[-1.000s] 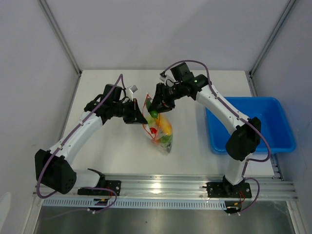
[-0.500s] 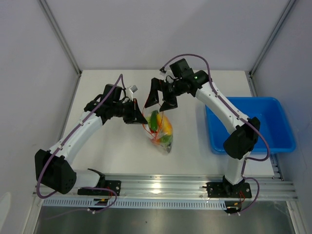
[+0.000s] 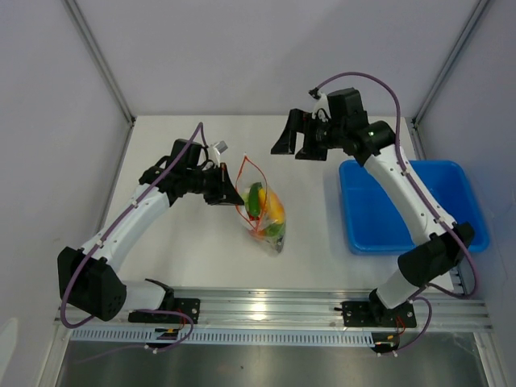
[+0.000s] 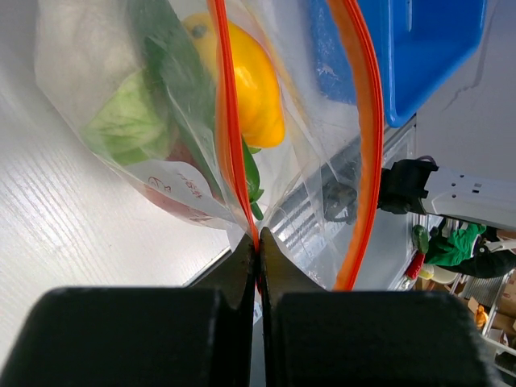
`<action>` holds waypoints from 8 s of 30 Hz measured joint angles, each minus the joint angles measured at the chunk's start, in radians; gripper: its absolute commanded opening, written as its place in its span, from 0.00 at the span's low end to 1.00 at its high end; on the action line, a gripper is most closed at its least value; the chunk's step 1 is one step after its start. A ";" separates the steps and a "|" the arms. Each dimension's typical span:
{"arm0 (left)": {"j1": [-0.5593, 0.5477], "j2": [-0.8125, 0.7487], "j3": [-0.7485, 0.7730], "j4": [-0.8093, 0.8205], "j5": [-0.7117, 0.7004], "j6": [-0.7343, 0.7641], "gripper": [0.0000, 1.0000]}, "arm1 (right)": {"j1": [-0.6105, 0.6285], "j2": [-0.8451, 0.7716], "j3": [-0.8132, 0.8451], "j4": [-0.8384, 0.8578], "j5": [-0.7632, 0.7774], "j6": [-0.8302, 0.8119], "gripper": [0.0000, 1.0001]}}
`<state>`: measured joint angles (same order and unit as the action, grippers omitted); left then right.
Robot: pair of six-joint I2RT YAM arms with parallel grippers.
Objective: Place the food in the zip-top bag and seal the zipper
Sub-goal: Move the zipper food storage bag to the center of the board, then adjust the zipper food storage bag at the center of the board.
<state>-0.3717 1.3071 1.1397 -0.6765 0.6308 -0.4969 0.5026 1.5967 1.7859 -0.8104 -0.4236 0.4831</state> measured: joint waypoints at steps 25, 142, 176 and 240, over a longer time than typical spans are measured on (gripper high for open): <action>0.000 0.000 0.031 -0.031 -0.003 0.004 0.00 | 0.082 0.401 0.287 -0.241 -0.091 -0.155 0.12; -0.511 -0.073 0.019 0.051 -0.445 -0.036 0.00 | -0.078 -0.727 -0.837 0.313 0.023 0.054 0.90; -0.446 -0.143 -0.054 0.114 -0.121 0.051 0.01 | -0.079 -0.585 -0.837 0.349 -0.090 0.312 0.52; -0.831 -0.008 0.029 0.396 -0.893 0.494 1.00 | -0.018 -0.676 -0.759 0.240 -0.037 0.519 0.00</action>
<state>-1.2026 1.2991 1.1687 -0.2802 -0.2626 -0.0029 0.4850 0.9207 1.0267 -0.5701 -0.4606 1.0023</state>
